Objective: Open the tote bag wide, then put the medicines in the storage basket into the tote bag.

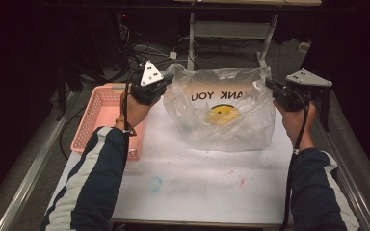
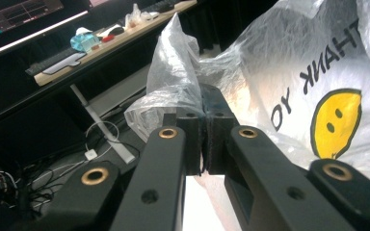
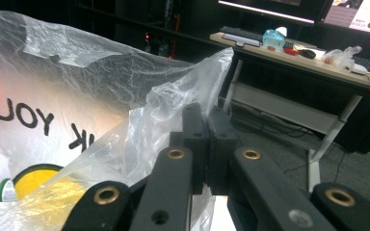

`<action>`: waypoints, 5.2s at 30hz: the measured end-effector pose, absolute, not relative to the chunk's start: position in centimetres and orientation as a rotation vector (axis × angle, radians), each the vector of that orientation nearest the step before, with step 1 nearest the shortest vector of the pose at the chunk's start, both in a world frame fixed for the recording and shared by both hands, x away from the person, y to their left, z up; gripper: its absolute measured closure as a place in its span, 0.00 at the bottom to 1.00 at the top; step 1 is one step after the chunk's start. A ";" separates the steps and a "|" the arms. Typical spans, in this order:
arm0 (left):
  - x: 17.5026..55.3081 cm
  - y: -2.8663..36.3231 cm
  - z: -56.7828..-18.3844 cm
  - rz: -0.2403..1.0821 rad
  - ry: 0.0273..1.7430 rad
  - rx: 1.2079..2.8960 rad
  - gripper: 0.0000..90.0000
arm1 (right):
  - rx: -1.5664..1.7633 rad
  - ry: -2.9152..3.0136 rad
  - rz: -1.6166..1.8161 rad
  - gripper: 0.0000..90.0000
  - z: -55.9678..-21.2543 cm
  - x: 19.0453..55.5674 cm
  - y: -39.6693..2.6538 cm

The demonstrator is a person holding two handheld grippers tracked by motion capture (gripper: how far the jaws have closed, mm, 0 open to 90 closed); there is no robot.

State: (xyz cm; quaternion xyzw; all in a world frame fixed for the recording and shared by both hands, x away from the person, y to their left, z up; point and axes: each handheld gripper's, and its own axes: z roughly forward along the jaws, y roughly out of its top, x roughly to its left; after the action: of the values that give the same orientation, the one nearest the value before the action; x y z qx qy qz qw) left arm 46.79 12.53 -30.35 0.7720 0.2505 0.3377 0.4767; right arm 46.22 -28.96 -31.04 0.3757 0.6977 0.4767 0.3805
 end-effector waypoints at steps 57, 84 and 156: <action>44.0 9.5 -21.9 0.872 0.483 1.686 0.95 | 0.885 1.710 1.357 1.00 -22.8 45.1 -27.0; 45.9 9.4 -30.4 0.758 0.604 1.770 0.28 | 1.200 1.642 1.013 1.00 -28.3 52.4 -32.7; 37.8 12.7 -36.7 0.881 0.469 1.908 0.21 | 0.733 1.835 1.249 0.36 -34.1 37.0 -26.5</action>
State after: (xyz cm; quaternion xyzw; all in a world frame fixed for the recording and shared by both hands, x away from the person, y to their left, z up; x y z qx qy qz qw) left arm 37.78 12.71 -36.70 0.7802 0.1918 0.3600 0.4743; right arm 36.95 -26.48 -34.14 0.2885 0.7225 0.4916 0.3913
